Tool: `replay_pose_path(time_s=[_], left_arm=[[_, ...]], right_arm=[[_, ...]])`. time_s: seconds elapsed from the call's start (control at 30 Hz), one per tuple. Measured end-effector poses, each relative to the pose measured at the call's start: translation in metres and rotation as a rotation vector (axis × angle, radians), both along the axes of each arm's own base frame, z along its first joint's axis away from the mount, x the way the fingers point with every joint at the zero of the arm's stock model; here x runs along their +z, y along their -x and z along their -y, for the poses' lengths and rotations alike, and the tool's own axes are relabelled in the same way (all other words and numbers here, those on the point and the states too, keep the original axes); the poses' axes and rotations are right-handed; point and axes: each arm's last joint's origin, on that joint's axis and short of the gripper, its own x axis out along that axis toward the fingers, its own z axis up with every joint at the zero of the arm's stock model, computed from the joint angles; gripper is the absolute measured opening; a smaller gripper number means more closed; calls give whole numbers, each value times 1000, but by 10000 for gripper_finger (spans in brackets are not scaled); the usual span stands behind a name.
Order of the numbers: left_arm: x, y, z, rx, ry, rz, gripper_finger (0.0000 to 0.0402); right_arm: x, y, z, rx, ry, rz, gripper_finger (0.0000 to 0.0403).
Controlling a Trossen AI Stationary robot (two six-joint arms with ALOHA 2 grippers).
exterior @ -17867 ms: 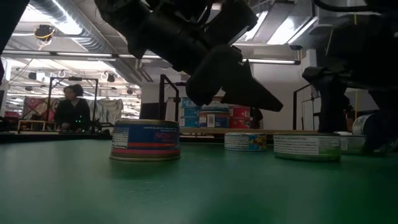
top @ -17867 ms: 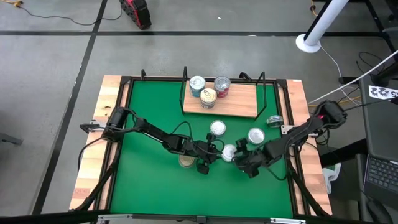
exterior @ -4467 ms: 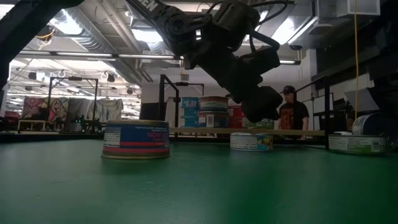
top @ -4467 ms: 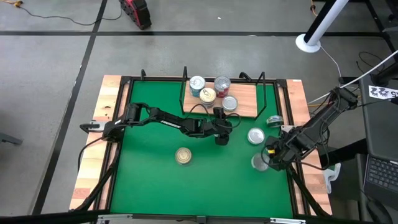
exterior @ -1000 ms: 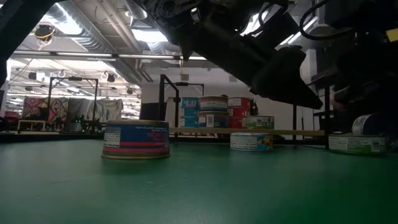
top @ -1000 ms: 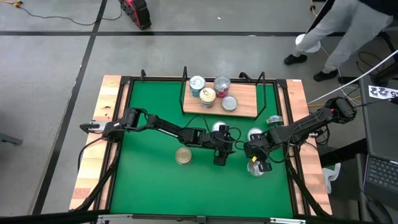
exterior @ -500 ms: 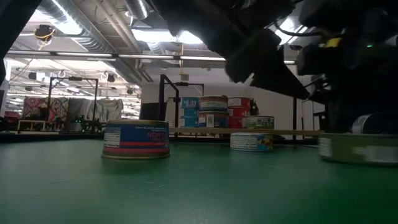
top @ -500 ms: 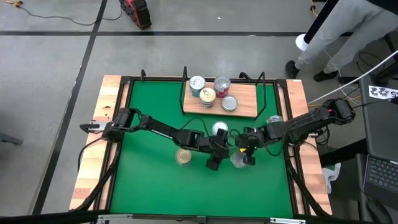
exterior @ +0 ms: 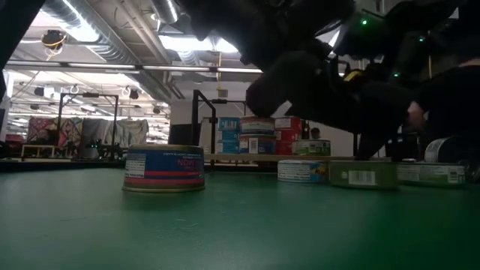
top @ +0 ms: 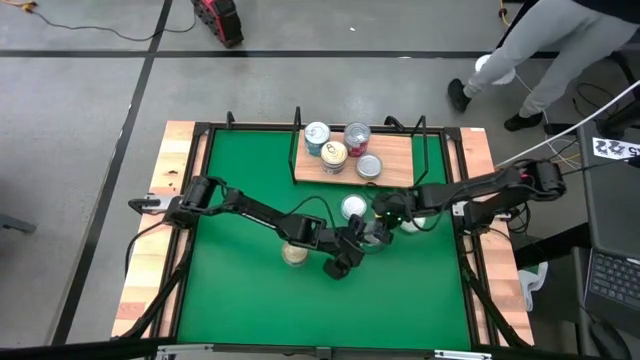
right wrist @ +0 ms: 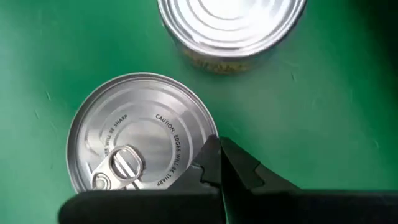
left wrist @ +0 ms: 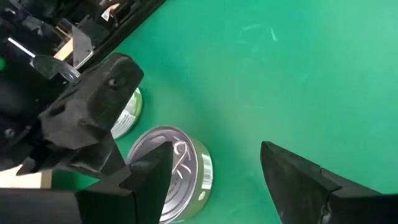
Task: Stack canned seafood by type on shelf
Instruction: Put the green tuna can on the shelf
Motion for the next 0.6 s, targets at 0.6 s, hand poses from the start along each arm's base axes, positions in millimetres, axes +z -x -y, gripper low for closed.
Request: replay_pose_path(time_s=[0.6], left_arm=[[-30,0,-8,0,-255,-75,239]], right_arm=[[-6,-5,0,8,-26,4,0]])
